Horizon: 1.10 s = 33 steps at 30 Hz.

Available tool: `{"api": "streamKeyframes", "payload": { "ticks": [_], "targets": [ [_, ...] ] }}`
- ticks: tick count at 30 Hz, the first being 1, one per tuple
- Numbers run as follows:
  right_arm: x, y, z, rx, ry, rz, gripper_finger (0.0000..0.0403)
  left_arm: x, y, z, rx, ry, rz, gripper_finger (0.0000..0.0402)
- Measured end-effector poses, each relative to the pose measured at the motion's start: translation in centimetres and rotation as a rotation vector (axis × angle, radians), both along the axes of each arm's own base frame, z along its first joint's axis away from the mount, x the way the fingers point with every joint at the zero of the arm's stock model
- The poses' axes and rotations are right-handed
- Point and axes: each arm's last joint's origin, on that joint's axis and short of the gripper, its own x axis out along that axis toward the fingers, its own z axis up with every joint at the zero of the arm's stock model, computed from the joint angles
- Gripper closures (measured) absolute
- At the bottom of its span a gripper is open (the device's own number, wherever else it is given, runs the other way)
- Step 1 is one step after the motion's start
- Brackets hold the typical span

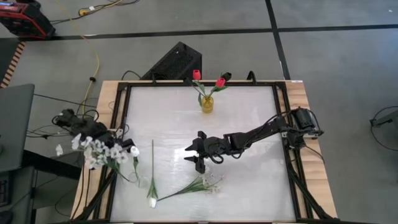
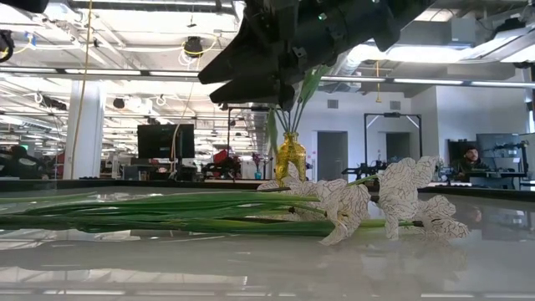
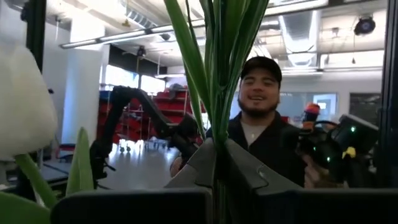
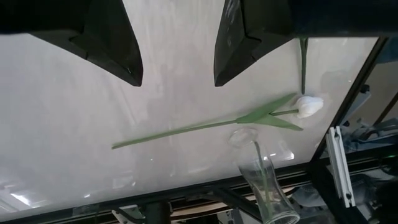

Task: Sort flowers into vase by color
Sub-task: Put the top white flowers into the transparent vase

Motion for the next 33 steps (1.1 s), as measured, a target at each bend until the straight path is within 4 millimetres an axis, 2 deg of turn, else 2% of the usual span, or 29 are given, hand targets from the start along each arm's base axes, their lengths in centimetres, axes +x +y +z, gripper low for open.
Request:
{"api": "streamKeyframes", "payload": {
  "ticks": [8,16,21,28,33],
  "targets": [
    [-0.1,0.3,0.0,0.008,0.0,0.004,0.0179,0.1,0.0,-0.1,0.013,-0.023,0.049,0.0401],
    [-0.1,0.3,0.0,0.01,-0.001,0.003,0.0179,-0.1,0.2,0.8,-0.007,-0.032,0.07,0.0401],
    [-0.1,0.3,0.0,0.01,0.0,0.004,0.0179,0.5,0.0,-0.3,0.063,0.058,0.109,0.0401],
    [-0.1,0.6,0.0,0.009,0.0,0.01,0.0179,0.6,0.0,-0.5,0.071,0.09,0.139,0.0401],
    [-0.1,0.6,0.0,0.009,0.001,0.012,0.0179,0.6,0.0,-0.6,0.072,0.094,0.138,0.0376]
  ]
}}
